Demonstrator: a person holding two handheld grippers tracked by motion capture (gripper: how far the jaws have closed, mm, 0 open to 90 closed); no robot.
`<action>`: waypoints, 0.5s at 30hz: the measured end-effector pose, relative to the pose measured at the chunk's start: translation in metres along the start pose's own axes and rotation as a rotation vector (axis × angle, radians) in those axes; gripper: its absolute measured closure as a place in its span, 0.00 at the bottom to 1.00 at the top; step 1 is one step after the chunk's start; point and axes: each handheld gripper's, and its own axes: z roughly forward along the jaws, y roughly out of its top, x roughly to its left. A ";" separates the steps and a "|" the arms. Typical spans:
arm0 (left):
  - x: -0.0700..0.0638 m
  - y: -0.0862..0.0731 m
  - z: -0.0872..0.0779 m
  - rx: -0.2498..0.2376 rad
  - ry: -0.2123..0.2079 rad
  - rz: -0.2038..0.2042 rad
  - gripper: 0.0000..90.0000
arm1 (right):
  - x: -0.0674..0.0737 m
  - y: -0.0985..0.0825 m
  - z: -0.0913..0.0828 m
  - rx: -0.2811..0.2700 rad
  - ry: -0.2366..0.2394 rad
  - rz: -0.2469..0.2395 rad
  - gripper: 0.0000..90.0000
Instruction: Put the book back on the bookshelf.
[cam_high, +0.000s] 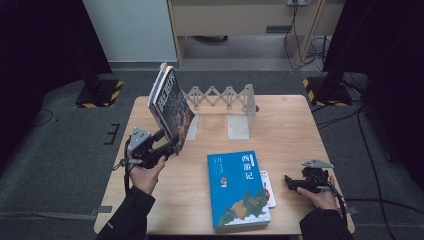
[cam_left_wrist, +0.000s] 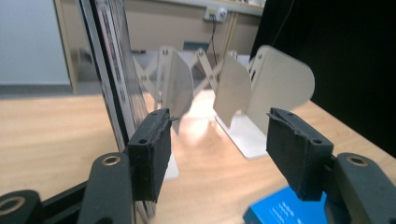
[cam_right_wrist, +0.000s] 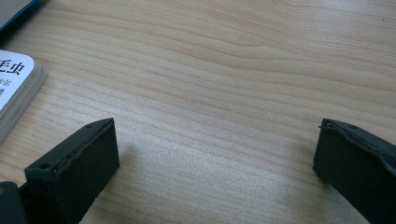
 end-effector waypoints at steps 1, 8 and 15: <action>0.000 -0.003 0.002 0.012 -0.004 -0.004 0.43 | 0.000 0.000 0.000 0.000 -0.001 0.002 0.00; -0.003 -0.024 0.017 0.081 -0.019 0.014 0.42 | 0.000 0.000 0.000 0.002 0.001 -0.003 0.00; -0.002 -0.038 0.027 0.130 -0.047 -0.005 0.40 | -0.002 0.003 -0.003 0.029 -0.008 -0.011 0.05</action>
